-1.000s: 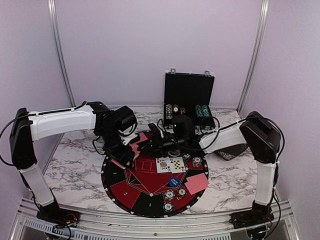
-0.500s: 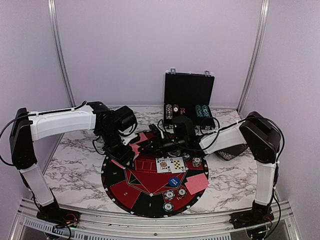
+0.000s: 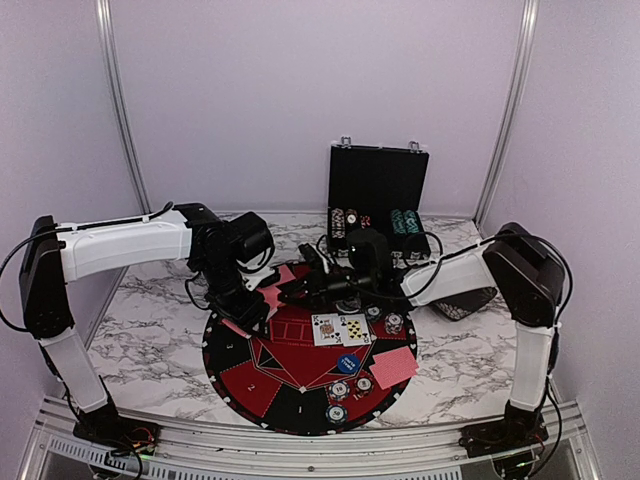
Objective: Distribute texas hold em gaming equipment
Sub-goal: Pick up the poker card from the face-down deck piles.
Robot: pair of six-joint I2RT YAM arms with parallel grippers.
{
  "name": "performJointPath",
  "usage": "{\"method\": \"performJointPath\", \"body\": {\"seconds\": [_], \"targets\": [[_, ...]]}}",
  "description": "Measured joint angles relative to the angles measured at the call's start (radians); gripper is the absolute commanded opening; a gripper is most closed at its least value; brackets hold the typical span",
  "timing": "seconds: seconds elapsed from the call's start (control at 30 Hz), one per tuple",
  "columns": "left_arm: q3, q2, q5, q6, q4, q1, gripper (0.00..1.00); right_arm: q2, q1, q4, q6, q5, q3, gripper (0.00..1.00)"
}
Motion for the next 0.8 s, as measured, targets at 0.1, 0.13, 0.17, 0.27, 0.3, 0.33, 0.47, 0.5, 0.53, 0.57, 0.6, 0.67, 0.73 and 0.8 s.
{"method": "performJointPath", "body": {"seconds": [0.1,0.13,0.17,0.27,0.3,0.33,0.47,0.5,0.53,0.57,0.6,0.67,0.73,0.8], "targets": [[0.0,0.0,0.0,0.0,0.0,0.0,0.49,-0.003,-0.006,0.002,0.007,0.0,-0.001,0.0],[0.0,0.0,0.0,0.0,0.0,0.0,0.49,-0.007,-0.01,0.003,0.009,0.0,-0.004,0.0],[0.0,0.0,0.0,0.0,0.0,0.0,0.49,-0.012,-0.014,0.003,0.01,0.001,-0.009,0.0],[0.0,0.0,-0.001,0.0,0.0,0.0,0.49,-0.035,-0.032,0.003,0.009,0.002,-0.03,0.0],[-0.001,0.0,-0.001,-0.001,0.0,0.0,0.49,-0.044,-0.041,0.003,0.008,0.003,-0.04,0.0],[-0.002,0.0,-0.001,-0.001,0.002,0.0,0.49,-0.054,-0.05,0.003,0.006,0.004,-0.049,0.0],[-0.017,-0.002,-0.004,-0.002,0.006,0.0,0.49,-0.083,-0.084,-0.004,-0.013,0.009,-0.081,0.0],[-0.024,-0.003,-0.005,-0.003,0.006,0.0,0.49,-0.092,-0.092,-0.011,-0.021,0.012,-0.087,0.0],[-0.031,-0.006,-0.005,-0.004,0.006,0.001,0.49,-0.101,-0.098,-0.017,-0.032,0.015,-0.092,0.0],[-0.037,-0.008,-0.007,-0.004,0.007,0.002,0.49,-0.113,-0.105,-0.024,-0.042,0.017,-0.099,0.0],[-0.043,-0.012,-0.007,-0.004,0.007,0.002,0.49,-0.124,-0.11,-0.032,-0.056,0.019,-0.105,0.0],[-0.053,-0.021,-0.007,-0.004,0.009,0.005,0.49,-0.143,-0.119,-0.051,-0.089,0.025,-0.111,0.0],[-0.065,-0.031,-0.007,-0.005,0.013,0.013,0.49,-0.163,-0.127,-0.093,-0.146,0.047,-0.111,0.0],[-0.084,-0.042,-0.007,-0.005,0.016,0.023,0.49,-0.184,-0.131,-0.162,-0.227,0.089,-0.106,0.0]]}}
